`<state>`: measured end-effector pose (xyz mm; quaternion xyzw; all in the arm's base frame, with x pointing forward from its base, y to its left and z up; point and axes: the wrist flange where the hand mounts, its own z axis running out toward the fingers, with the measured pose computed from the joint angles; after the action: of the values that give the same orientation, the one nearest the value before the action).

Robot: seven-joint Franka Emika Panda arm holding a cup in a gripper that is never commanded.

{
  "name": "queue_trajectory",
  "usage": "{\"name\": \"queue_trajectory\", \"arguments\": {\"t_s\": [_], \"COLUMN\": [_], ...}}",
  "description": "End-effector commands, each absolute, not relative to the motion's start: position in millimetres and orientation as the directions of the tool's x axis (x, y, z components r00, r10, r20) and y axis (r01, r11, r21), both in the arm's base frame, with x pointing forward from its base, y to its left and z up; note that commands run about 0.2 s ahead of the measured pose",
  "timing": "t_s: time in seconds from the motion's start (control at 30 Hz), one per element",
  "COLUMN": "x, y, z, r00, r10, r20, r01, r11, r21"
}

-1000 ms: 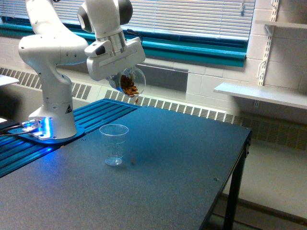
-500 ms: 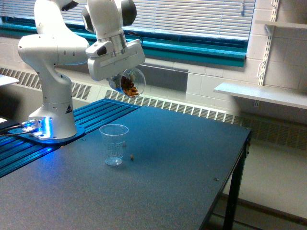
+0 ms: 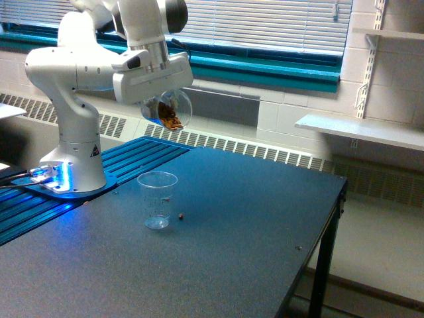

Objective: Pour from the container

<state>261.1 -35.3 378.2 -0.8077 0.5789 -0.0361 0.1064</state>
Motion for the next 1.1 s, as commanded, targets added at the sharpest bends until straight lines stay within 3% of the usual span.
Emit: {"name": "queue_trajectory", "arguments": {"t_s": [0.03,0.7,1.1], "x": [247,250,239], "y": [-50,-56,-80], "z": [366,319,313], "r00": [0.355,0.407,0.391], "r10": [-0.931,-0.903,-0.910], "r20": [-0.082,-0.135,-0.139], "r01": [-0.922,-0.911,-0.919], "r11": [-0.334,-0.390,-0.377], "r21": [-0.194,-0.138,-0.114]}}
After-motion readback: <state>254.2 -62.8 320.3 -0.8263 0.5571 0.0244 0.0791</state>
